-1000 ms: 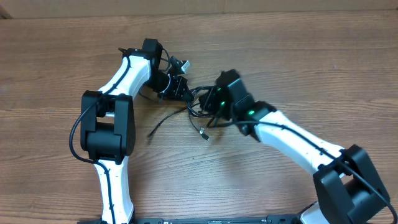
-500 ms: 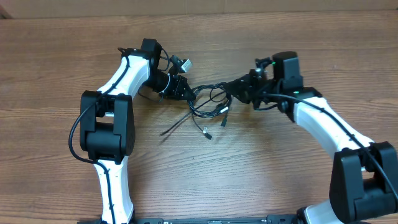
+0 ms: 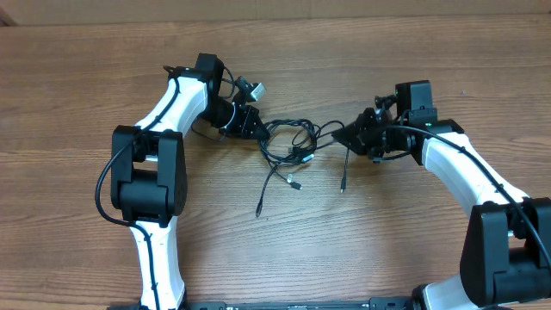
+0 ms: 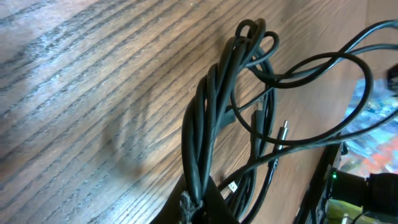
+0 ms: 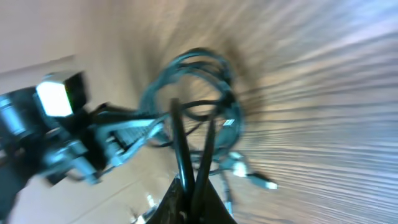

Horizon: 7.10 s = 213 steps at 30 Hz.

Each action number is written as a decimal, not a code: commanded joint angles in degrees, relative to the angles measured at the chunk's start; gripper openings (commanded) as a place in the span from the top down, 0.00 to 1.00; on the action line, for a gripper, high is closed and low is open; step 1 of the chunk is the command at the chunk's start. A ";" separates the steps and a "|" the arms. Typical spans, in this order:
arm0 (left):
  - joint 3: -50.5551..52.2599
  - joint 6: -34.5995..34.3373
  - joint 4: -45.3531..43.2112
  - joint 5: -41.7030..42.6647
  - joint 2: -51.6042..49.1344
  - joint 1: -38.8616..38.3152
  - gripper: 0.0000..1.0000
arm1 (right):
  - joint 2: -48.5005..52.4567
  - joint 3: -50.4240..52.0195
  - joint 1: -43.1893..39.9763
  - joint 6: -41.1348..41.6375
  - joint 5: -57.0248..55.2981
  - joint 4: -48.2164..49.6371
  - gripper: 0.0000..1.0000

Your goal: Untangle cables

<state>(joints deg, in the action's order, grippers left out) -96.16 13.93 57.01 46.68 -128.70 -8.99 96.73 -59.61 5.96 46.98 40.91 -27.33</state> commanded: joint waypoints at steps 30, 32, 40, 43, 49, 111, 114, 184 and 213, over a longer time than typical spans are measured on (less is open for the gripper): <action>-1.46 -5.75 -2.12 -8.31 -1.14 -2.62 0.96 | -1.57 0.04 -0.11 -2.54 -27.98 -15.50 0.53; -1.46 -6.93 -2.34 -10.05 -1.14 -2.84 0.96 | -1.57 0.04 0.83 -2.56 -27.69 -15.96 0.33; -1.46 -6.93 -2.38 -10.32 -1.14 -3.15 0.96 | -1.57 0.04 4.07 -8.28 -33.81 -15.28 0.00; -1.46 -7.43 -2.40 -11.26 -1.14 -3.15 0.96 | -1.53 0.04 4.07 -8.31 -39.10 -16.15 0.00; -1.46 -8.00 -2.38 -12.41 -1.14 -3.15 0.96 | -1.49 0.04 4.04 -8.28 -52.37 -18.47 0.00; -1.46 -8.00 -1.18 -12.15 -1.14 -3.15 0.96 | 7.50 0.74 28.96 38.75 -48.83 -5.27 0.55; -1.46 -8.00 -1.18 -12.15 -1.14 -3.15 0.96 | 8.94 0.74 28.96 38.73 -48.83 -4.55 0.55; -1.46 -8.00 -1.38 -12.61 -1.14 -3.15 0.96 | 1.38 -4.46 12.39 -2.32 -55.76 -18.18 0.10; -1.46 -7.98 -1.38 -12.92 -1.14 -3.15 0.96 | 1.38 7.82 12.28 -2.10 -71.01 -6.05 0.09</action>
<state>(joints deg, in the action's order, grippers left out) -96.18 6.11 55.55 34.22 -128.70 -12.62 99.15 -52.40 18.74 44.77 -20.95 -32.08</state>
